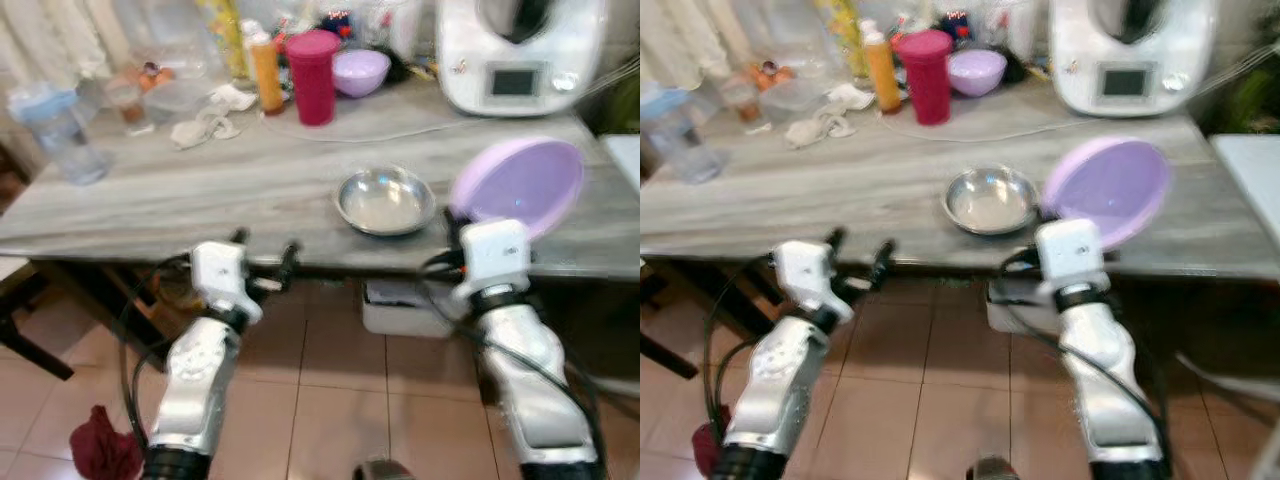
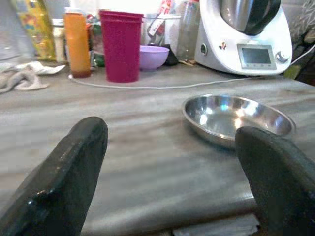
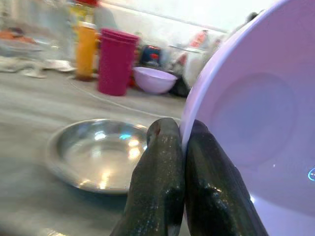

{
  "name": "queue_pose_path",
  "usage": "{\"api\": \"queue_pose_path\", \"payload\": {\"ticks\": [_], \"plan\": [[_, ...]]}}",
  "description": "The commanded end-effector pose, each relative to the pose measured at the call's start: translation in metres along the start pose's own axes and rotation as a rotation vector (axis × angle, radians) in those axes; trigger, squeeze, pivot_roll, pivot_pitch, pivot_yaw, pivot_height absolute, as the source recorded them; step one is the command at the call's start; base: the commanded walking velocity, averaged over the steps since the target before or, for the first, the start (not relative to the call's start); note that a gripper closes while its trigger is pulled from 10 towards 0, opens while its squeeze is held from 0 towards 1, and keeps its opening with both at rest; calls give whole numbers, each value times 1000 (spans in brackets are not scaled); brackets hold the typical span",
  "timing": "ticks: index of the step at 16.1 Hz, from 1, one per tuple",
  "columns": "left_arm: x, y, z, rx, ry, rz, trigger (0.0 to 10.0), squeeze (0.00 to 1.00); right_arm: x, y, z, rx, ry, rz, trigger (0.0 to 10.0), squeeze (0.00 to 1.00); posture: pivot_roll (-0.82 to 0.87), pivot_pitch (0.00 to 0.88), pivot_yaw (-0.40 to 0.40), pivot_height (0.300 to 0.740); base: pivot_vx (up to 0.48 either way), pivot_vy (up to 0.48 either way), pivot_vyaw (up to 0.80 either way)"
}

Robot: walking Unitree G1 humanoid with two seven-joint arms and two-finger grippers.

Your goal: Setting the table

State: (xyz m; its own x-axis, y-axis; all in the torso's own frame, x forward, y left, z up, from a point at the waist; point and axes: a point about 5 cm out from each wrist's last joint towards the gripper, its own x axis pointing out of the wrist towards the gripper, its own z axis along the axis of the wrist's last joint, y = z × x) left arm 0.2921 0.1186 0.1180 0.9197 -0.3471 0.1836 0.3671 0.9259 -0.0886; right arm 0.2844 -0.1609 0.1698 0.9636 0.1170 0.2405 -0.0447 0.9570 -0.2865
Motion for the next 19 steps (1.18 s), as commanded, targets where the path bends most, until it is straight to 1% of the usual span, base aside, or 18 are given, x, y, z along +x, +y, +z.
{"api": "queue_pose_path", "payload": {"ticks": [1,5,7,8,9,12,14,16,17,18,19], "plan": [[-4,8,2,17,5,14,10000,0,4,4,10,6,-41,3,10000,0,-248,89,64,740,360,0,0],[-5,5,1,9,14,-14,10000,0,6,2,10,-1,-35,-11,10000,0,-249,87,61,740,353,0,0],[-6,1,2,-1,12,-43,10000,0,7,0,11,-1,-33,-13,10000,0,-247,88,57,740,0,0,0],[-8,-2,1,12,23,-91,10000,0,9,-2,11,-4,-32,-10,10000,0,-247,89,56,740,0,0,0],[-9,-3,1,18,28,-115,10000,0,10,-3,11,-5,-30,3,10000,0,-247,89,56,740,0,0,0],[-19,-1,1,78,45,-195,10000,0,14,-1,12,-65,-17,110,10000,0,-244,97,49,740,0,0,0],[-24,1,0,103,62,-230,10000,0,20,0,11,-83,-13,178,10000,0,-243,102,48,740,0,0,0],[-29,0,0,118,71,-272,10000,0,29,1,16,-105,-24,266,10000,0,-240,107,48,740,0,0,0],[-32,-2,1,123,74,-302,10000,0,36,2,19,-127,-37,316,10000,0,-237,112,44,740,0,0,0],[-35,-4,2,131,77,-337,10000,0,45,5,25,-151,-58,387,10000,0,-232,120,42,740,0,0,0],[-37,-4,2,136,80,-353,10000,0,50,6,28,-159,-66,423,10000,0,-227,123,40,740,0,0,0]]}}
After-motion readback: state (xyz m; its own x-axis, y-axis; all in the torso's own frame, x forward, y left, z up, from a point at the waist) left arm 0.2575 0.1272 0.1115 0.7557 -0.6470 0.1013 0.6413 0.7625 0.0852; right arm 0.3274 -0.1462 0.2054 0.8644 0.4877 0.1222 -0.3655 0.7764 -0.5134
